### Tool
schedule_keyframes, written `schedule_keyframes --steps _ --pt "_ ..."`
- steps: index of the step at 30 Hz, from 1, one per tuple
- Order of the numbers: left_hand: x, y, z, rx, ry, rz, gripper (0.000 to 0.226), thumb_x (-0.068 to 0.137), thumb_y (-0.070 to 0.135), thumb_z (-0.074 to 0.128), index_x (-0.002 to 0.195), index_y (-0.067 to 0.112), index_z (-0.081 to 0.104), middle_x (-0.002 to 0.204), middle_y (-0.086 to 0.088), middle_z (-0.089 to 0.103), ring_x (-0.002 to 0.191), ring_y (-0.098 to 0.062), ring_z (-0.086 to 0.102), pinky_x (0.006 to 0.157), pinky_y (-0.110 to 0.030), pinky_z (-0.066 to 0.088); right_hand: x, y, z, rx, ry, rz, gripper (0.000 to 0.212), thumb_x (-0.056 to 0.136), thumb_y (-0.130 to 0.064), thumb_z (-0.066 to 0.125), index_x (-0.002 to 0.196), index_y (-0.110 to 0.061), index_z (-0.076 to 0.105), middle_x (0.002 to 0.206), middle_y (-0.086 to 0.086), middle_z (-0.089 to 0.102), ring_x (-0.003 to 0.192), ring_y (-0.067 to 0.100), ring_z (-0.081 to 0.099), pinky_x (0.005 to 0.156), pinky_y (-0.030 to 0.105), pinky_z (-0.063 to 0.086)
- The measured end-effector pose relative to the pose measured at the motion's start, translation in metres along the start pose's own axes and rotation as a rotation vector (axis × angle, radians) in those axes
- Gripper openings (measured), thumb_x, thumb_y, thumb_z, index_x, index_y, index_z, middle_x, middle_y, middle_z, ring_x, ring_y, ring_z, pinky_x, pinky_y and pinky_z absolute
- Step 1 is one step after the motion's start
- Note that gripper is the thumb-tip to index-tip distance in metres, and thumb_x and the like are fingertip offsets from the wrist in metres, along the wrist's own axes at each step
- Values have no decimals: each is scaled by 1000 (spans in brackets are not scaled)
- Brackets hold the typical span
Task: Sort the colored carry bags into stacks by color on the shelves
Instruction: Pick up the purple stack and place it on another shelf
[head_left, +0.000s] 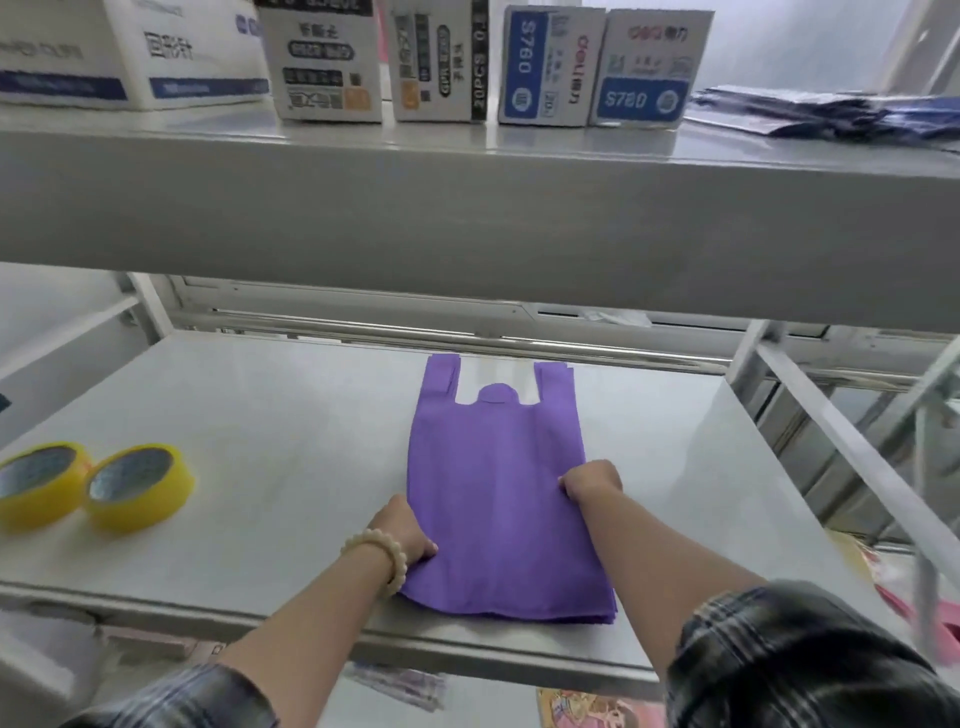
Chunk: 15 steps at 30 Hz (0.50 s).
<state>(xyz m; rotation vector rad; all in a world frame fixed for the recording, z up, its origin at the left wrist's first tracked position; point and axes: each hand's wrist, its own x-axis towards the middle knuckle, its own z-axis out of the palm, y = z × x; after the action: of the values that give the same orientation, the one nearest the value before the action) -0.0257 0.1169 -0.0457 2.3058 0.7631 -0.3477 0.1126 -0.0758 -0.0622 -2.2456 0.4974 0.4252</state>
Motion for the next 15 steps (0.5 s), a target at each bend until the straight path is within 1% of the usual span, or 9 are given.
schedule_keyframes --steps 1,3,4,7,9,11,13,14,15 --pt "-3 13 12 -9 -14 28 54 71 19 73 118 10 50 118 -7 61 107 -27 59 94 -32 47 8 9 -14 10 28 5 31 86 -7 57 115 2 57 95 10 55 86 23 55 71 25 40" --pt "-11 38 37 -43 -31 67 56 72 18 73 121 11 47 121 -7 59 110 -27 57 97 -34 46 21 29 -43 17 69 15 37 84 -7 58 120 4 55 107 14 62 96 27 61 74 29 44" --pt "-16 50 49 -63 -36 77 57 74 17 72 123 11 45 123 -7 57 112 -28 56 98 -33 44 26 38 -58 4 82 14 38 84 -7 58 120 4 54 111 16 63 100 29 62 73 28 43" --pt "-32 88 90 -78 -32 112 60 78 18 70 128 10 38 126 -9 55 116 -28 54 100 -33 44 40 70 -105 -33 124 42 37 83 -6 57 119 5 55 111 17 63 101 30 62 70 25 38" --pt "-44 110 116 -77 -18 141 61 81 19 68 130 11 33 126 -10 56 114 -29 56 99 -35 45 50 90 -132 -48 159 37 38 83 -5 56 120 5 54 117 19 62 106 33 62 70 28 39" --pt "-55 129 137 -75 -5 169 62 83 18 66 133 13 29 123 -11 57 111 -29 57 96 -34 46 60 106 -151 -70 175 29 39 83 -3 55 121 5 53 119 20 62 108 34 61 75 31 44" --pt "-63 141 151 -72 14 186 62 84 17 64 134 14 28 122 -10 57 109 -30 58 94 -33 47 67 117 -165 -143 150 12 39 84 -4 56 121 5 54 120 19 62 111 32 61 81 32 48" --pt "-66 143 154 -79 24 185 63 83 18 65 135 15 28 122 -10 57 109 -30 57 94 -33 46 70 121 -169 -169 128 13 39 84 -6 57 122 5 55 121 18 62 112 30 61 78 31 47" --pt "-67 144 155 -88 28 177 66 82 18 66 136 15 27 124 -9 56 111 -29 57 95 -33 46 72 123 -173 -186 96 11 39 85 -8 57 122 4 56 121 16 62 113 28 61 70 27 45"
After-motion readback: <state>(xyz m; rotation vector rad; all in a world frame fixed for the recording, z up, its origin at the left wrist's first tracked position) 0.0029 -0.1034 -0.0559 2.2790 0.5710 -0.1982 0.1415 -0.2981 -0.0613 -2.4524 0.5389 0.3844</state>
